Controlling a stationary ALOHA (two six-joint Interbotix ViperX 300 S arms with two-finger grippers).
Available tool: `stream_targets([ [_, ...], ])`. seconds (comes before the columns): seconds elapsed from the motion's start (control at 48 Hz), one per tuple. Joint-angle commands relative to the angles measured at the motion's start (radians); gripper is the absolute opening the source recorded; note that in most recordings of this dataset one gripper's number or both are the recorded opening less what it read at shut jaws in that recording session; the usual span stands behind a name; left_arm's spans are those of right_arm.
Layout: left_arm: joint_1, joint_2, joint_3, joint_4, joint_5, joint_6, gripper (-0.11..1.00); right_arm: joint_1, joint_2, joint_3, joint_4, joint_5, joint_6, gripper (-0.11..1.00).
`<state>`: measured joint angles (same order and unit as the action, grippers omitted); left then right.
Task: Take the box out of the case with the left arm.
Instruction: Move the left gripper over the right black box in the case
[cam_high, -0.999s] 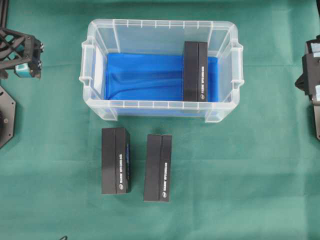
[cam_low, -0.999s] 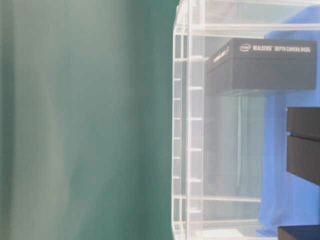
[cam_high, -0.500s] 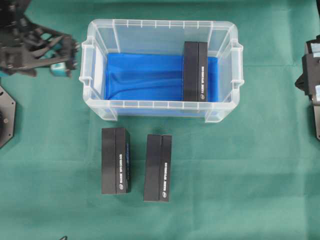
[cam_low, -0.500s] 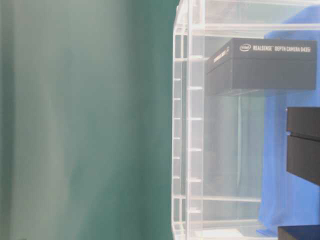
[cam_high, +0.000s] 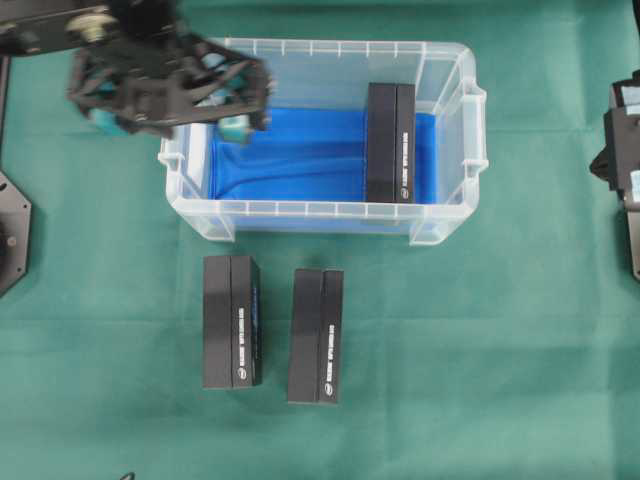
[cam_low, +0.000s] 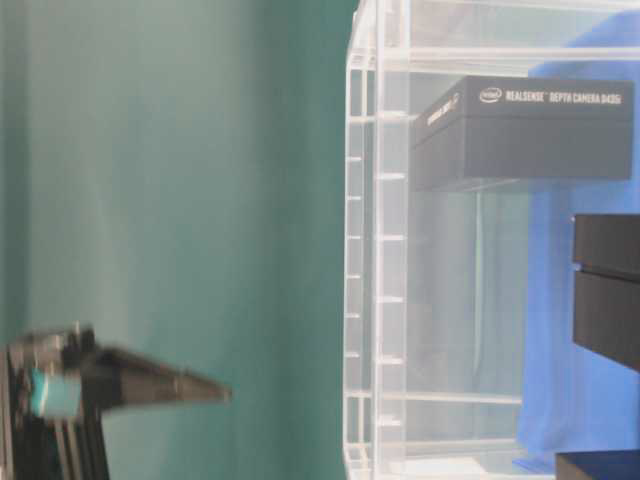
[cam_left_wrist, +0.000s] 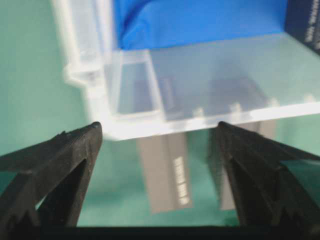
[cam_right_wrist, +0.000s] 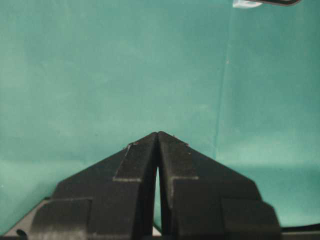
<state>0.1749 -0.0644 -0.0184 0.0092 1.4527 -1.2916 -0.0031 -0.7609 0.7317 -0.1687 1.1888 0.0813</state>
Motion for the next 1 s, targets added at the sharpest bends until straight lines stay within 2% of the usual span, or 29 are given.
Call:
stream_targets([
  [0.0, -0.003, 0.037, -0.081, 0.002, -0.006, 0.017, 0.89, -0.002, 0.002, -0.009, -0.003, -0.002, -0.002, 0.03],
  [0.396, -0.003, 0.258, -0.356, 0.002, -0.006, 0.077, 0.89, -0.002, 0.002, -0.008, -0.003, -0.002, -0.002, 0.03],
  [0.624, -0.003, 0.339, -0.468, 0.002, -0.002, 0.097, 0.89, -0.002, -0.002, -0.008, -0.003, -0.002, -0.002, 0.03],
  [0.812, -0.011, 0.434, -0.578, -0.028, 0.0, 0.1, 0.89, -0.002, -0.002, -0.006, -0.003, -0.002, -0.002, 0.03],
  [0.978, -0.021, 0.525, -0.69, -0.032, 0.002, 0.112, 0.89, -0.002, -0.002, -0.006, -0.003, -0.002, -0.002, 0.03],
])
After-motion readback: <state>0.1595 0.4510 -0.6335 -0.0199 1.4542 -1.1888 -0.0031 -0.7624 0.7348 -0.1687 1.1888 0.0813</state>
